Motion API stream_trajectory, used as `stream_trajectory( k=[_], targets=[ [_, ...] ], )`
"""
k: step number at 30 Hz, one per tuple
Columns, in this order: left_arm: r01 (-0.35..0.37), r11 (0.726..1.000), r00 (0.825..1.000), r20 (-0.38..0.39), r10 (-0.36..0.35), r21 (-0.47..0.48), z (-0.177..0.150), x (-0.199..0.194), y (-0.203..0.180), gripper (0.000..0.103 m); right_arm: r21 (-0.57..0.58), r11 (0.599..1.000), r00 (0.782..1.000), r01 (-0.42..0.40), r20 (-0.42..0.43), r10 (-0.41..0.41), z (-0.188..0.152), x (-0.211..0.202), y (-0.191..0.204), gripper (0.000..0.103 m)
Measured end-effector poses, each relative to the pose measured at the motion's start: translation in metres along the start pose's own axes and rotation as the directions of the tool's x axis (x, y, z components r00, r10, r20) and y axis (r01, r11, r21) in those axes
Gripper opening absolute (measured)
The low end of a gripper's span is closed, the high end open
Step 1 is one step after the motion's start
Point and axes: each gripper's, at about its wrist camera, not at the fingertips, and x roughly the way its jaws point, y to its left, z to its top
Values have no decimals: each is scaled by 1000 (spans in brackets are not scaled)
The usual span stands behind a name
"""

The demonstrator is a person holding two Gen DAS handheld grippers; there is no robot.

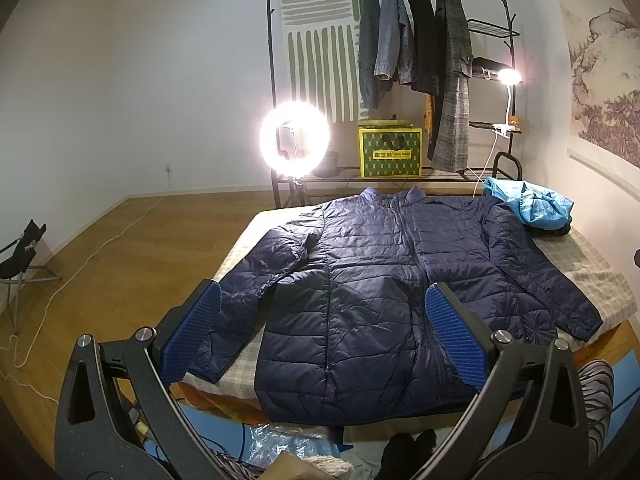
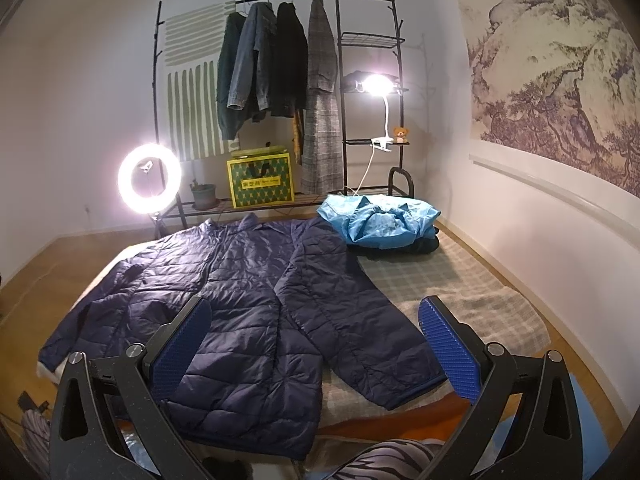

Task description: Fold large clothes

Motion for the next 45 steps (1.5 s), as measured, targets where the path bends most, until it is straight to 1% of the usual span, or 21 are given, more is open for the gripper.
stream_trajectory(
  k=[11, 20, 22, 24, 26, 29, 30, 31, 32, 34, 35, 36, 38, 40, 41, 42, 43, 44, 45],
  targets=[
    [-7, 1000, 1000, -15, 7, -11, -6, 7, 5, 103, -12, 1000, 1000, -8, -10, 8, 1, 7, 9, 103],
    [-21, 999, 998, -55, 20, -30, -6, 37, 24, 103, -30, 999, 999, -23, -23, 22, 4, 20, 23, 103],
    [-24, 999, 996, -83, 20, -46, -8, 50, 37, 103, -34, 999, 999, -26, -27, 25, 5, 24, 27, 103],
    [-26, 996, 993, -116, 16, -83, -11, 66, 57, 103, -35, 999, 999, -28, -31, 27, 5, 28, 31, 103],
    [-57, 991, 988, -147, 38, -125, -16, 82, 82, 103, -35, 999, 999, -27, -31, 26, 5, 31, 34, 103],
    [-120, 976, 976, -203, 82, -180, -29, 108, 124, 103, -34, 999, 999, -36, -19, 35, 5, 35, 38, 103],
    [-146, 968, 968, -230, 98, -203, -35, 118, 142, 103, -31, 998, 999, -47, -11, 47, 5, 37, 40, 103],
    [-157, 962, 964, -247, 100, -222, -40, 124, 154, 103, -28, 998, 998, -55, -5, 55, 5, 38, 41, 103],
    [-169, 952, 957, -274, 96, -255, -48, 135, 173, 103, -23, 997, 998, -67, 4, 67, 4, 39, 43, 103],
    [-185, 935, 945, -318, 84, -301, -60, 149, 196, 101, -22, 997, 997, -81, 7, 81, 5, 43, 47, 103],
    [-194, 921, 935, -349, 69, -337, -69, 160, 211, 101, -25, 996, 996, -85, 6, 85, 5, 45, 50, 103],
    [-194, 912, 928, -369, 51, -361, -77, 167, 219, 100, -30, 996, 996, -87, 3, 87, 5, 48, 53, 103],
    [-202, 885, 909, -417, 9, -421, -92, 185, 239, 99, -41, 995, 996, -93, -5, 93, 5, 52, 59, 103],
    [-223, 845, 881, -472, -39, -486, -114, 207, 259, 96, -54, 993, 994, -108, -19, 107, 4, 56, 66, 103],
    [-235, 834, 872, -488, -47, -500, -120, 212, 262, 93, -60, 992, 993, -114, -24, 113, 4, 58, 70, 103],
    [-247, 816, 859, -508, -65, -523, -130, 222, 270, 91, -67, 990, 992, -122, -28, 120, 5, 59, 74, 103],
    [-258, 802, 849, -523, -78, -539, -138, 228, 274, 91, -76, 989, 991, -130, -31, 128, 5, 60, 78, 103],
    [-276, 779, 838, -538, -91, -562, -148, 237, 282, 91, -83, 988, 991, -134, -31, 131, 4, 61, 81, 103],
    [-290, 765, 830, -549, -98, -575, -154, 242, 287, 91, -96, 986, 990, -138, -32, 136, 5, 61, 85, 103]
  ],
)
